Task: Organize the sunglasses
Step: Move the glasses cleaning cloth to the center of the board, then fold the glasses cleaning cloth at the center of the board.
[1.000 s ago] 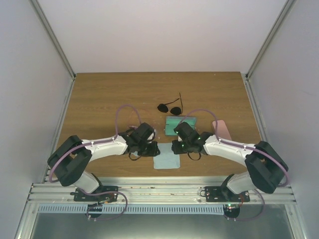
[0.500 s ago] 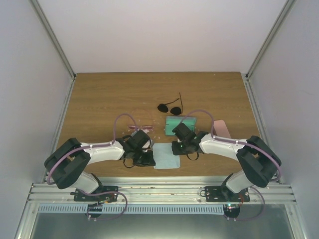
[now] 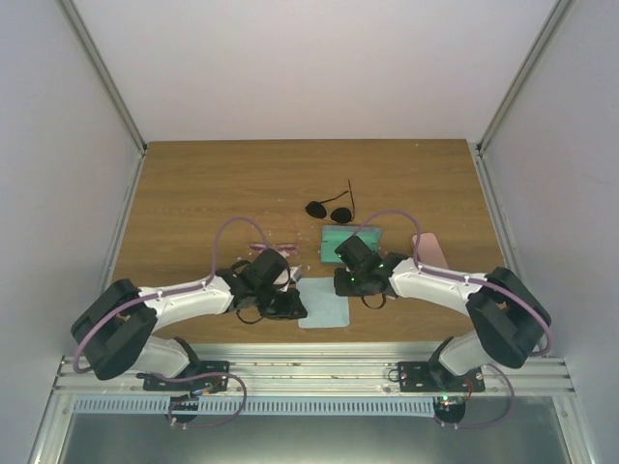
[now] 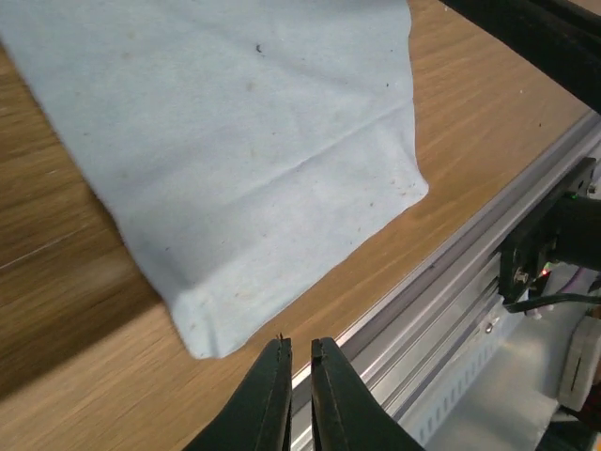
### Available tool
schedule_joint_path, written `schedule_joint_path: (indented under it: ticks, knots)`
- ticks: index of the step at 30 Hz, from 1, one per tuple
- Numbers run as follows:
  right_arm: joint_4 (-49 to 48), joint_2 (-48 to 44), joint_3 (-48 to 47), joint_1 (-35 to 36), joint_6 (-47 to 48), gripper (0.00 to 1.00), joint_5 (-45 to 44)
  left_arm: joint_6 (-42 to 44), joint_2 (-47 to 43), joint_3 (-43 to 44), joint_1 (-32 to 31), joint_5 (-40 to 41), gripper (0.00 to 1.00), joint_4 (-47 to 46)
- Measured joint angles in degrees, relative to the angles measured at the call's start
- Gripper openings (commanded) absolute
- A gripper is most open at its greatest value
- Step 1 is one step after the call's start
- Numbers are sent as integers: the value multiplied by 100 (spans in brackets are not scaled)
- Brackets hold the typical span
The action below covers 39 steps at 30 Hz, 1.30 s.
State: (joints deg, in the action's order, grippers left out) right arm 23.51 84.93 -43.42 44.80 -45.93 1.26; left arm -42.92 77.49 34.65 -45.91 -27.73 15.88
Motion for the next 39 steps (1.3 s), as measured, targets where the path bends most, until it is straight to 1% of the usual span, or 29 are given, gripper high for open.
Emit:
schedule_joint_path:
  ticks: [3, 8, 15, 21, 23, 24, 26, 28, 30, 34, 39]
  knots:
    - [-66, -96, 59, 2, -31, 16, 31, -15, 262, 0, -11, -186, 9, -249]
    - [-208, -105, 232, 2, 7, 16, 179, -129, 680, -31, -13, -162, 9, -278]
    - [-404, -92, 363, 2, 278, 16, 525, -190, 754, -48, -15, 68, 9, -90]
    - [-271, -92, 501, 2, 304, 16, 459, -280, 549, -109, -35, 293, 8, 144]
    - [-201, -98, 492, 2, 308, 17, 387, -282, 476, -118, -35, 365, 9, 262]
    - [-142, -105, 474, 2, 319, 18, 339, -284, 444, -118, -35, 382, 11, 323]
    - [4, -107, 426, 0, 352, 21, 229, -278, 356, -114, -35, 428, 22, 448]
    - [173, -118, 343, 0, 396, 27, 59, -227, 245, -48, -35, 472, 32, 592]
    - [271, -127, 232, -2, 442, 30, -103, -155, 190, 164, -35, 568, 39, 748]
    - [310, 11, -109, -7, 542, 31, -367, 42, 232, 787, 44, 929, 44, 841]
    - [247, 487, -409, -9, 654, 30, -549, 411, 798, 1384, 264, 1283, 46, 820]
